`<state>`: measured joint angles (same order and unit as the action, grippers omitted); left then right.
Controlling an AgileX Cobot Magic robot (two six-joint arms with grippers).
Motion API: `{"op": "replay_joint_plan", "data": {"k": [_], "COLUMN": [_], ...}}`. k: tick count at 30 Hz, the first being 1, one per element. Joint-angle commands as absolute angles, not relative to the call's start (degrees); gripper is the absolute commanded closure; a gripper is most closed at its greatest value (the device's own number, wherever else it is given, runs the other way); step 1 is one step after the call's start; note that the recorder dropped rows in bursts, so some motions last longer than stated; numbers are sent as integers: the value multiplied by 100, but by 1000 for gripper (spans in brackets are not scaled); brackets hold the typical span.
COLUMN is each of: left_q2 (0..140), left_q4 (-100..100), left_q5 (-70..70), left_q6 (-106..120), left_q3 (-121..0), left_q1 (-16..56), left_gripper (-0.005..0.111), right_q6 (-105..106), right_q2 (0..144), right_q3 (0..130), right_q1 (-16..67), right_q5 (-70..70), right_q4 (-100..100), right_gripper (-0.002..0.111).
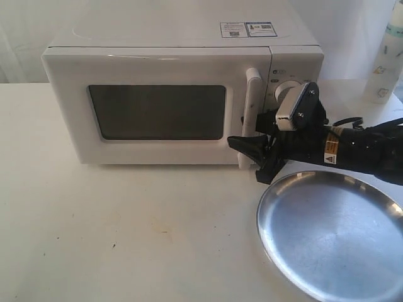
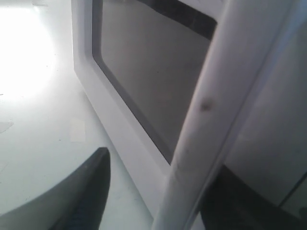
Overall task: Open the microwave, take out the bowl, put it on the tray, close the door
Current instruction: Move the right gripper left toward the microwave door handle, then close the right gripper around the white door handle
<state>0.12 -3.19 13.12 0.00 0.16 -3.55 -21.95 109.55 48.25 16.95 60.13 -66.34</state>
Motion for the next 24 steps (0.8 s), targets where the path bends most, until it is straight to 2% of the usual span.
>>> {"op": "replay_joint_plan", "data": {"k": [1, 10, 20, 24], "left_q2": [0, 0, 0, 0], "left_q4": [-357, -357, -357, -357], "left_q5": [1329, 1329, 1329, 1329], "left_q6": [0, 0, 0, 0], "left_q3": [0, 0, 0, 0], "left_q1": [-328, -328, -328, -328], "left_gripper": [107, 107, 107, 107], "right_q6": [-1653, -1653, -1851, -1879], "right_q2": [10940, 10688, 10543, 10461], "right_q3": [4965, 5022, 5022, 5008], "right_q1": [1931, 1795, 1452, 1441], "right_q5": [6996, 6996, 6996, 6265], "right_q4": [-8543, -8793, -8182, -7961], "right_gripper": [108, 108, 108, 105]}}
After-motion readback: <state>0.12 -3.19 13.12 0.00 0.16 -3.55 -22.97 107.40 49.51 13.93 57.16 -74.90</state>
